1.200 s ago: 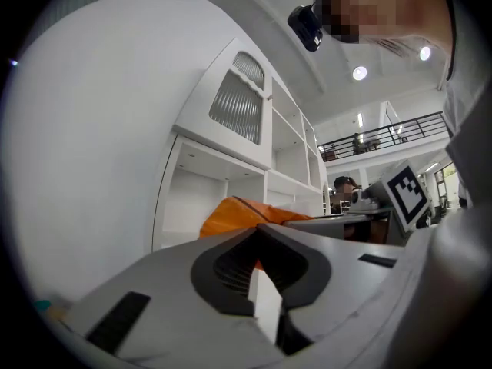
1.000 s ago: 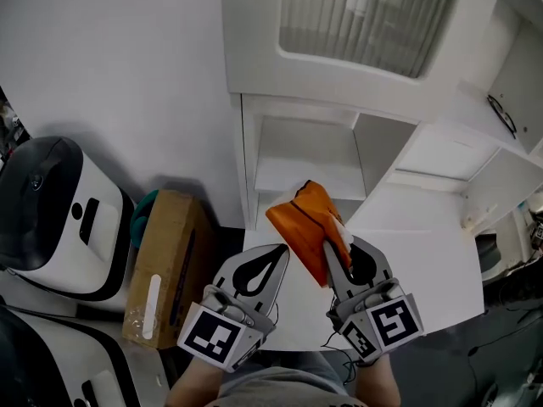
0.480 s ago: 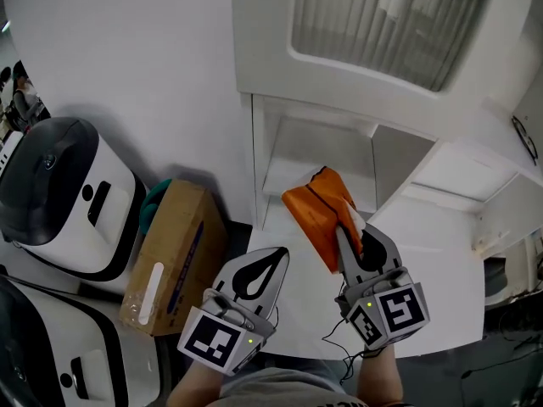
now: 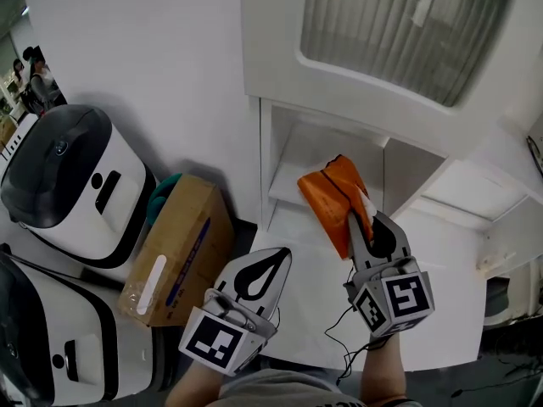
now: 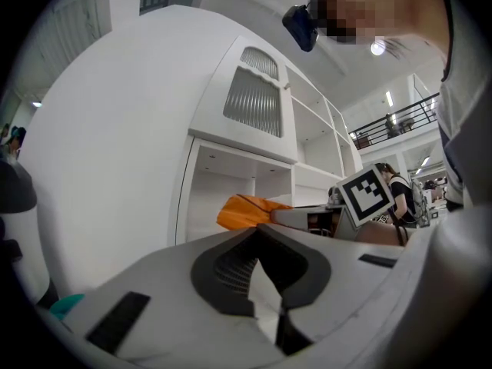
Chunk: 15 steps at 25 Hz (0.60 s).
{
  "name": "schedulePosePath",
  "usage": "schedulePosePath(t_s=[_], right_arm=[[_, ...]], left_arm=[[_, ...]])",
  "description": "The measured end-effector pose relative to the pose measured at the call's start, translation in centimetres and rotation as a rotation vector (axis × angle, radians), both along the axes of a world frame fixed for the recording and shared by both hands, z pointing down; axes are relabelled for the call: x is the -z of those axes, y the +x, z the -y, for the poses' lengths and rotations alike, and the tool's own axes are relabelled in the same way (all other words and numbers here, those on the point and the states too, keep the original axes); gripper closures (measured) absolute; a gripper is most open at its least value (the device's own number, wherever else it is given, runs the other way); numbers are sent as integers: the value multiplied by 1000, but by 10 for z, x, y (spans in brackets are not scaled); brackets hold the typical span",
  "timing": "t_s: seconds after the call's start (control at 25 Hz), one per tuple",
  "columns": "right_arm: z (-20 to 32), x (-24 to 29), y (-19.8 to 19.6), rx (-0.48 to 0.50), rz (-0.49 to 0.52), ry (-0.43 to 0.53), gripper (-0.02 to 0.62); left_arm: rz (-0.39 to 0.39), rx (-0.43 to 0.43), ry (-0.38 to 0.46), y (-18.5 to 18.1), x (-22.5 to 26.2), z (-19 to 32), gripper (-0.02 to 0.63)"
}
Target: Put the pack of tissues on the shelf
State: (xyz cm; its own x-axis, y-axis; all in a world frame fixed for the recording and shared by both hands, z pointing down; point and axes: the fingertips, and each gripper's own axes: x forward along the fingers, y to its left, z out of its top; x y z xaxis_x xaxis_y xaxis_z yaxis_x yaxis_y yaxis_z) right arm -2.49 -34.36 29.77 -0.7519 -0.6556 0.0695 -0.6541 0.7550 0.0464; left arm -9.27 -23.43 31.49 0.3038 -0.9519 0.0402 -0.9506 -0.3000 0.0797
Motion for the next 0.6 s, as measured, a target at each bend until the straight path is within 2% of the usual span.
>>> schedulePosePath(t_s=[0.6], right_arm=[[32,-2,-1,-21,3,-12,523]], left_arm=[[6,9,-10,5,1,13,580]])
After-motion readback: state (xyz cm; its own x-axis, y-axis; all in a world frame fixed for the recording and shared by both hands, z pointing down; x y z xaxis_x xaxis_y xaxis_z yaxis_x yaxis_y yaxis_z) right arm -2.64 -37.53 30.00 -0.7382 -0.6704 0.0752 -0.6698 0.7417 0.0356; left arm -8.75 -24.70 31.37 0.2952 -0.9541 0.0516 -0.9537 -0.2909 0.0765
